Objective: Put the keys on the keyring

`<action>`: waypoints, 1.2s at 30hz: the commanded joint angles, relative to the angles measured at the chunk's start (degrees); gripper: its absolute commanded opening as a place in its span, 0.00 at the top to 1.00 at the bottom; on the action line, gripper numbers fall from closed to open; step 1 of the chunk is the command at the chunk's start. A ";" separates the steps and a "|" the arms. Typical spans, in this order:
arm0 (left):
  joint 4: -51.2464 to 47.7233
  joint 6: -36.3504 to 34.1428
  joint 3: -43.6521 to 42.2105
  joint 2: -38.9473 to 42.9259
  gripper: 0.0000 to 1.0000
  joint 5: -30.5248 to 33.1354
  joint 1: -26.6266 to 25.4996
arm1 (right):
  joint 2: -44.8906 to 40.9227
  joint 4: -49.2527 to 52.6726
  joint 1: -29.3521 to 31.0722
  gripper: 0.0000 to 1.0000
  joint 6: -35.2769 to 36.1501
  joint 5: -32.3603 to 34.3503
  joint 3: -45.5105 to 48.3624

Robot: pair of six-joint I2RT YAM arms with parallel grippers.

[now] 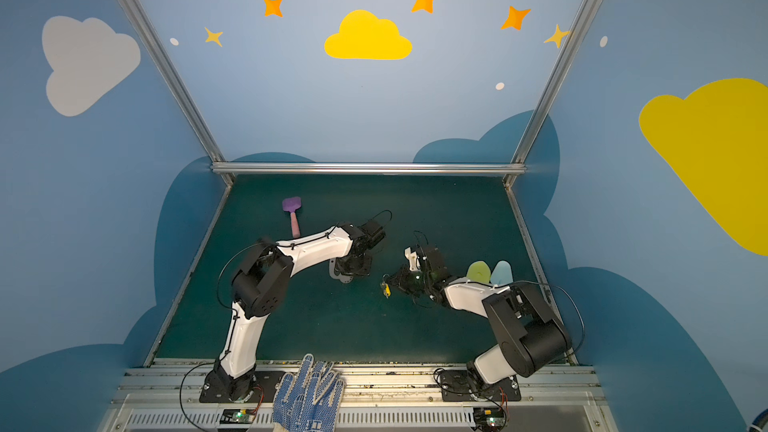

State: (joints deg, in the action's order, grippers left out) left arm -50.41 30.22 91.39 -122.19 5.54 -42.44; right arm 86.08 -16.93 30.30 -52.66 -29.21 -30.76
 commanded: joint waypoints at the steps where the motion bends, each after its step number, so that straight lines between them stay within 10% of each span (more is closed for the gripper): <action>1: -1.64 -0.47 1.46 -0.86 0.76 2.21 -0.02 | -0.66 -1.82 -0.16 1.00 -0.56 -0.62 0.68; 36: -0.65 0.46 1.14 1.17 0.96 -0.09 2.25 | 5.07 -5.57 3.59 1.00 -1.32 -1.22 -1.39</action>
State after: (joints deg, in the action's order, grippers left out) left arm -50.54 29.87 93.10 -122.45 6.02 -40.69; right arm 89.95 -21.21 33.28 -54.08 -29.67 -30.83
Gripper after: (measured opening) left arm 0.047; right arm 0.050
